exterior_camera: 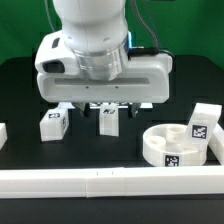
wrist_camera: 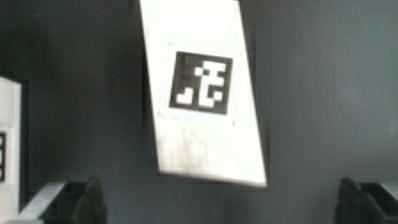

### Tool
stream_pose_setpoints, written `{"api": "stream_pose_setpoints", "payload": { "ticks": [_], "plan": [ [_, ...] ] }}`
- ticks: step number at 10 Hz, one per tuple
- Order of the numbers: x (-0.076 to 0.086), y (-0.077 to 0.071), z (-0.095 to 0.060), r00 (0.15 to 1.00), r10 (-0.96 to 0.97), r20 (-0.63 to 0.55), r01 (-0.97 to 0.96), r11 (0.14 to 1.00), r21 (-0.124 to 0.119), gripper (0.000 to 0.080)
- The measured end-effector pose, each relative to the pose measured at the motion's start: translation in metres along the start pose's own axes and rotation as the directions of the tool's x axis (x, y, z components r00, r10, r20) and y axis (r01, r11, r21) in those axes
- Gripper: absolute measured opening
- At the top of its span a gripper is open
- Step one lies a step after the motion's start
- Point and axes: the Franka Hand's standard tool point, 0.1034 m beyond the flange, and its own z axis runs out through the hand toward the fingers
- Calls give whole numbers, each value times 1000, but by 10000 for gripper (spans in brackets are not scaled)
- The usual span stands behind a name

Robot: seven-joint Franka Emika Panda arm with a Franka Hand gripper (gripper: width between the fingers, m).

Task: Assemble stool

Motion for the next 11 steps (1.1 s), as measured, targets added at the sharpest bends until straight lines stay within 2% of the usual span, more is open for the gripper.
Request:
{"api": "stream_pose_setpoints", "payload": {
  "ticks": [2,4,5,7,8,10,11],
  "plan": [
    [-4,2,4,989,13,148,-14,1000,8,649],
    [-3,4,10,970,39,239,-40,999,2,649],
    [-10,4,10,939,65,339,-67,998,-6,649],
    [-4,8,12,887,88,453,-88,996,-23,649],
    [-4,9,15,868,89,488,-88,996,-26,649],
    [3,6,15,891,80,448,-78,997,-22,649],
    [5,7,20,890,81,449,-79,997,-23,649]
  ]
}}
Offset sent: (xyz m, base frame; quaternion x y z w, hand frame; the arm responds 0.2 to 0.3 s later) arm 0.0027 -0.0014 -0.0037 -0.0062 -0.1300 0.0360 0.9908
